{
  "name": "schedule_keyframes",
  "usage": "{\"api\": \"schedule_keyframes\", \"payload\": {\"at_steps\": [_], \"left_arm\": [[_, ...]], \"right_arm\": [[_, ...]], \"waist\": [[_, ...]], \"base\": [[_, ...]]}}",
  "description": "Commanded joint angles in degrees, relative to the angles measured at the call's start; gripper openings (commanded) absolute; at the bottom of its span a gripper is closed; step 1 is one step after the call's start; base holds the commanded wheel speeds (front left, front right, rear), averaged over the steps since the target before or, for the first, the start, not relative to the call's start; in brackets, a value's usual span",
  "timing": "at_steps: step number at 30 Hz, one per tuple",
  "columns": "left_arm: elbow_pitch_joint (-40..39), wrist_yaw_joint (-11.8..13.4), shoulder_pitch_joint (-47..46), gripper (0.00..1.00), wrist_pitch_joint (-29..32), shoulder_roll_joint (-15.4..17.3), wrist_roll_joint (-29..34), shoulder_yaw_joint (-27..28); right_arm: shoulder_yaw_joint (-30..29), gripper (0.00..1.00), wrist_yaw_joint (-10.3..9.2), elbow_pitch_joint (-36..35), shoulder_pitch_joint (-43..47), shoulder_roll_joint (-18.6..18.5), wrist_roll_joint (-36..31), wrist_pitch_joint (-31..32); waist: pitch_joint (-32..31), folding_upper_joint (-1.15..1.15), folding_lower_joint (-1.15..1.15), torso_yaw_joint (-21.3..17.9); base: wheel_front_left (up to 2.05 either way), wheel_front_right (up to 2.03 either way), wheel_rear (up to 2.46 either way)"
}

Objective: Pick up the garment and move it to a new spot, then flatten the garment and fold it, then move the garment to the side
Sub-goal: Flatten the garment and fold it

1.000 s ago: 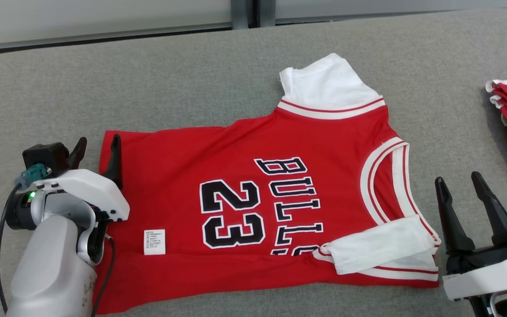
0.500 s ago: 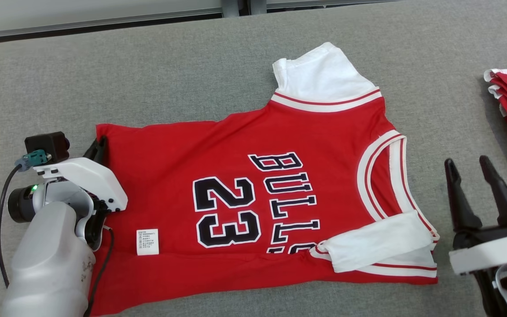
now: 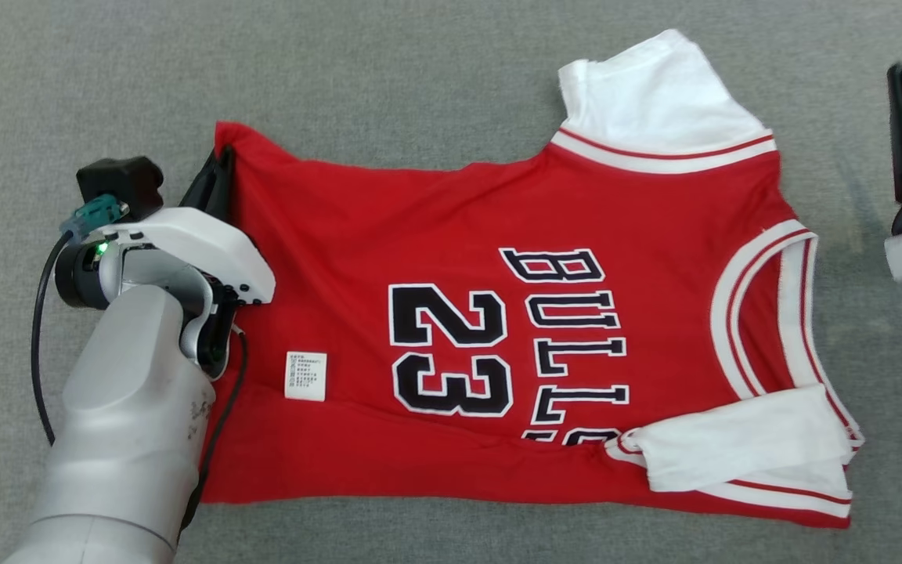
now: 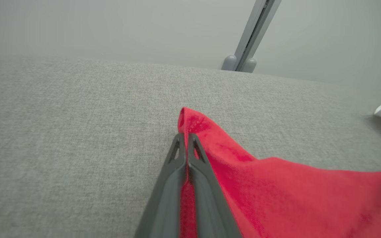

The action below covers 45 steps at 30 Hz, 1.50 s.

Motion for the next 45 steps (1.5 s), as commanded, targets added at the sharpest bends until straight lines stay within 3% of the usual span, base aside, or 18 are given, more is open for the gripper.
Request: {"api": "schedule_keyframes", "payload": {"at_steps": [1, 14, 22, 27, 28, 29, 30, 38, 45], "left_arm": [[-0.2, -0.2, -1.4, 0.00, -0.3, 0.1, 0.4, -0.2], [-1.2, -0.6, -5.7, 0.00, -3.0, -1.8, -3.7, -6.3], [-3.0, 0.4, -6.1, 0.00, -3.7, -1.9, -9.2, -12.6], [-3.6, 1.2, -6.1, 0.00, -4.2, -2.0, -11.9, -14.9], [-3.7, 1.3, -6.0, 0.00, -4.2, -2.0, -12.3, -15.3], [-3.8, 1.3, -6.0, 0.00, -4.3, -2.0, -12.6, -15.7], [-4.0, 1.4, -6.0, 0.00, -4.4, -2.0, -13.1, -15.9], [-6.1, 1.5, -4.5, 0.00, -4.8, -1.4, -14.4, -14.4], [-12.4, 1.3, 0.3, 0.00, -4.8, 0.6, -14.6, -10.8]], "right_arm": [[0.4, 1.00, 0.00, 0.6, -1.4, -0.7, 0.5, 0.4], [18.7, 1.00, 0.00, 19.9, -25.3, -5.4, 8.1, 12.3], [27.2, 1.00, 0.00, 28.2, -31.7, -6.1, 13.1, 19.1], [30.6, 1.00, 0.00, 30.2, -33.7, -6.8, 15.8, 19.8], [31.3, 0.89, 0.00, 30.4, -33.9, -6.9, 16.4, 19.8], [31.8, 0.38, 0.00, 30.6, -34.2, -7.1, 17.0, 19.5], [32.4, 0.00, 0.00, 30.6, -34.5, -7.3, 17.6, 19.2], [35.4, 0.00, 0.00, 26.6, -33.6, -9.5, 22.8, 10.7], [36.7, 0.00, 0.00, 19.6, -28.6, -11.8, 29.4, 1.7]], "waist": [[2.3, 0.00, 0.00, 2.2], [7.1, 0.00, 0.00, 8.5], [8.4, 0.00, 0.00, 9.9], [8.7, 0.00, 0.00, 10.3], [8.6, 0.00, 0.00, 10.4], [8.6, 0.00, 0.00, 10.4], [8.5, 0.00, 0.00, 10.4], [7.3, 0.00, 0.00, 9.4], [4.3, 0.00, 0.00, 7.4]], "base": [[0.00, 0.00, 0.00], [0.00, 0.00, 0.00], [0.00, 0.00, 0.00], [0.00, 0.00, 0.00], [0.00, 0.00, 0.00], [0.00, 0.00, 0.00], [0.00, 0.00, 0.00], [0.00, 0.00, 0.00], [0.00, 0.00, 0.00]]}}
